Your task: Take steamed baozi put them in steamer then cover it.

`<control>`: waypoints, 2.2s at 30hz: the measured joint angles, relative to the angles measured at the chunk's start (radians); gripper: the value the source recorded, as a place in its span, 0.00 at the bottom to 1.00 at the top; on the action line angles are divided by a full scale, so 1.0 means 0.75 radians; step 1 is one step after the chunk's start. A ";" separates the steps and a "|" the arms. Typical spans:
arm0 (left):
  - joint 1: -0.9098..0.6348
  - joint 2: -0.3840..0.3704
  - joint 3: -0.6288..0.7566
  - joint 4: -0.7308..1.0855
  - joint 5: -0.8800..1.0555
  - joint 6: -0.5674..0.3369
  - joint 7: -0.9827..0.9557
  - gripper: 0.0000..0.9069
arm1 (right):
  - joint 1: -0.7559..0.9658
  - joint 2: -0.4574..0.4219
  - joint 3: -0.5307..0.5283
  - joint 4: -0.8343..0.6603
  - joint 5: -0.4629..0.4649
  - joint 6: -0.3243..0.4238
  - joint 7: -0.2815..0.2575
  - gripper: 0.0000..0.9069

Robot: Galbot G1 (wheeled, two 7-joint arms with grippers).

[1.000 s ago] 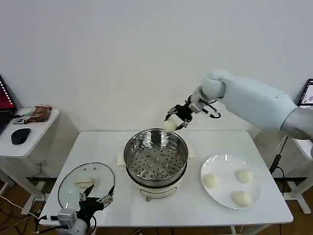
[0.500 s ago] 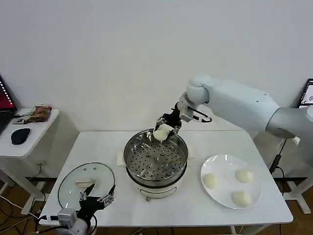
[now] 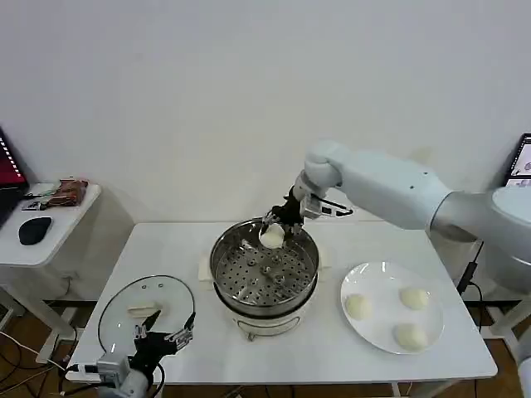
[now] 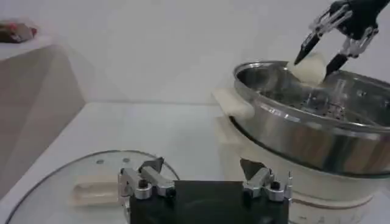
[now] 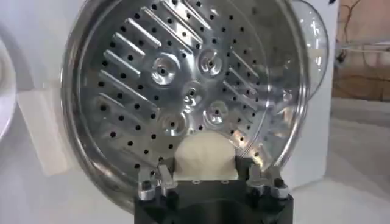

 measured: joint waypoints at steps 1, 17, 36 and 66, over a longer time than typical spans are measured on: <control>0.000 0.000 0.000 0.000 0.000 0.000 0.000 1.00 | -0.006 0.005 0.003 -0.004 -0.010 0.002 0.002 0.73; 0.000 -0.003 0.002 -0.009 -0.003 0.000 0.001 1.00 | -0.064 0.059 0.026 -0.054 -0.119 0.017 0.018 0.74; 0.009 -0.011 0.006 -0.020 -0.007 0.000 0.002 1.00 | -0.014 0.011 0.033 -0.009 -0.070 -0.001 0.056 1.00; 0.015 -0.024 0.021 -0.027 -0.002 -0.004 0.004 1.00 | 0.453 -0.541 -0.437 0.487 0.914 -0.882 0.005 1.00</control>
